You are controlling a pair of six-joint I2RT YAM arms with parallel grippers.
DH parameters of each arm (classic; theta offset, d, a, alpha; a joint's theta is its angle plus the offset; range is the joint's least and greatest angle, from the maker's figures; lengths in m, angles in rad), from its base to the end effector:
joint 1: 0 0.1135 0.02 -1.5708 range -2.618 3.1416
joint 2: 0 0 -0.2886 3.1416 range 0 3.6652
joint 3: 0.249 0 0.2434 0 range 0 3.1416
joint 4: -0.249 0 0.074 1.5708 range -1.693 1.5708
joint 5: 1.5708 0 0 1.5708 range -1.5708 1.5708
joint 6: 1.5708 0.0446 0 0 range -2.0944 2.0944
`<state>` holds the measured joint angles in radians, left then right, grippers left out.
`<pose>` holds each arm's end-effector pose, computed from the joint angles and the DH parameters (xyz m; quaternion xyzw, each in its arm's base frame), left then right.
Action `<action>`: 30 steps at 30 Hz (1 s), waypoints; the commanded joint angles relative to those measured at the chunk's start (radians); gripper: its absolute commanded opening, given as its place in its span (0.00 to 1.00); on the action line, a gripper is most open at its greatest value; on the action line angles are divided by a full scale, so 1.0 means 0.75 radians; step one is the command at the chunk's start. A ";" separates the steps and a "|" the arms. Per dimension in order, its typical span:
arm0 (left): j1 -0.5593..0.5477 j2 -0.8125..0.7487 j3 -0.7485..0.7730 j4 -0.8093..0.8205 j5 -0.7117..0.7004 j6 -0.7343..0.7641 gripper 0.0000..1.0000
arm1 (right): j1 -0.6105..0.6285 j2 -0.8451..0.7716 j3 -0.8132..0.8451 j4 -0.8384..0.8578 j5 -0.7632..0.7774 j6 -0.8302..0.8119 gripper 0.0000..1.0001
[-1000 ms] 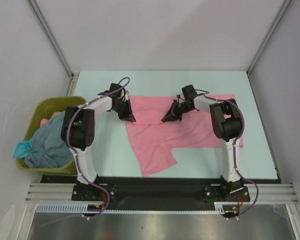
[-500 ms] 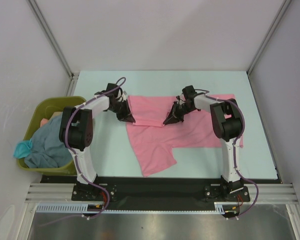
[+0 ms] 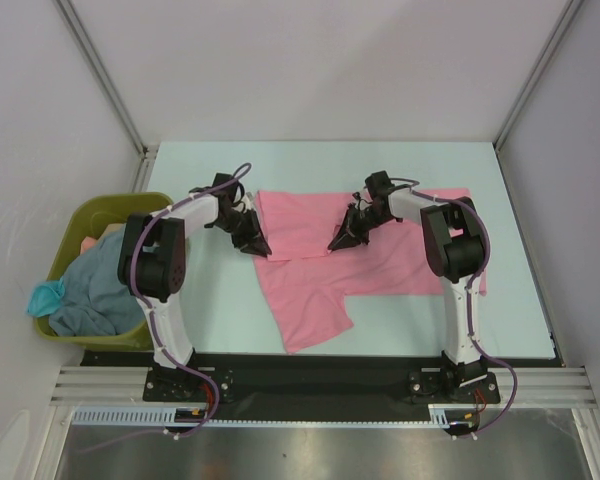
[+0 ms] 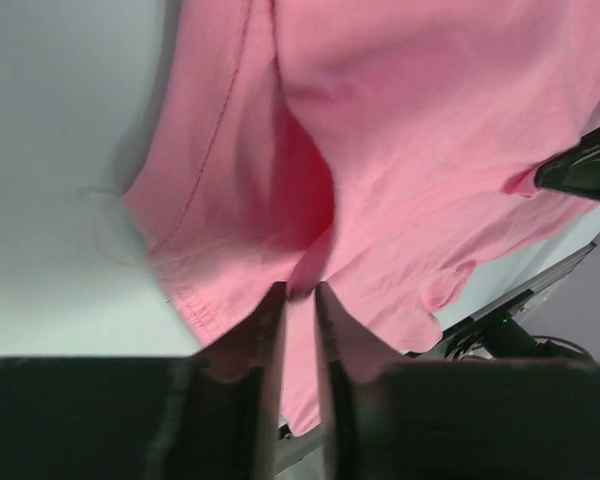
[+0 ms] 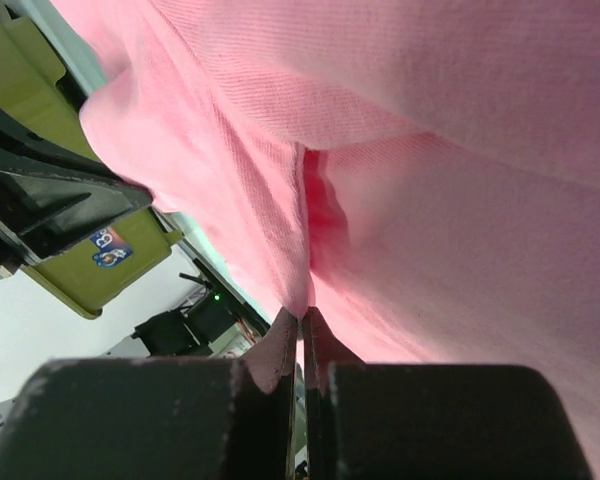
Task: Fold and stack the t-shirts
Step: Fold the tshirt
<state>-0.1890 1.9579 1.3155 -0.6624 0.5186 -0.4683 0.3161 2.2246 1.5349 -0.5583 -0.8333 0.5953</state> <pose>0.3724 -0.0937 0.1787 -0.0997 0.9534 -0.2819 0.0393 0.4162 0.1708 0.1401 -0.0612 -0.9028 -0.4233 0.0438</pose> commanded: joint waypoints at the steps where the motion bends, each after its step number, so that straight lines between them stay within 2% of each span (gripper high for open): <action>1: 0.017 -0.076 -0.018 -0.053 -0.016 0.017 0.26 | 0.000 0.014 0.060 -0.043 0.011 -0.043 0.00; 2: 0.019 -0.091 -0.022 -0.058 -0.041 0.017 0.33 | -0.002 0.014 0.066 -0.051 0.017 -0.053 0.01; 3: 0.025 -0.105 -0.014 -0.068 -0.106 0.025 0.43 | -0.006 0.012 0.078 -0.063 0.021 -0.065 0.08; 5: 0.027 -0.160 0.013 -0.086 -0.186 0.039 0.49 | -0.014 0.000 0.099 -0.127 0.076 -0.116 0.16; 9: 0.027 -0.201 0.188 -0.076 -0.319 0.101 0.70 | -0.051 -0.064 0.203 -0.253 0.243 -0.207 0.31; 13: 0.029 -0.103 0.344 0.044 -0.325 0.195 0.77 | -0.131 -0.139 0.271 -0.346 0.493 -0.207 0.44; 15: 0.027 -0.012 0.434 0.067 -0.329 0.254 0.81 | -0.217 -0.172 0.257 -0.315 0.561 -0.113 0.50; 20: 0.027 0.203 0.618 0.084 -0.413 0.309 0.82 | -0.452 -0.283 0.152 -0.025 0.659 0.030 0.68; 22: 0.027 0.291 0.684 0.096 -0.424 0.313 0.81 | -0.556 -0.264 0.177 0.034 0.677 0.035 0.70; 26: 0.027 0.424 0.790 0.116 -0.405 0.289 0.76 | -0.687 -0.152 0.320 0.017 0.698 -0.065 0.79; 30: 0.031 0.498 0.856 0.161 -0.334 0.230 0.75 | -0.753 -0.036 0.518 -0.039 0.774 -0.235 0.79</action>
<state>-0.1730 2.3222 1.9003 -0.5819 0.2379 -0.2806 -0.2501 2.1468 1.8221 -0.5793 -0.2993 0.5282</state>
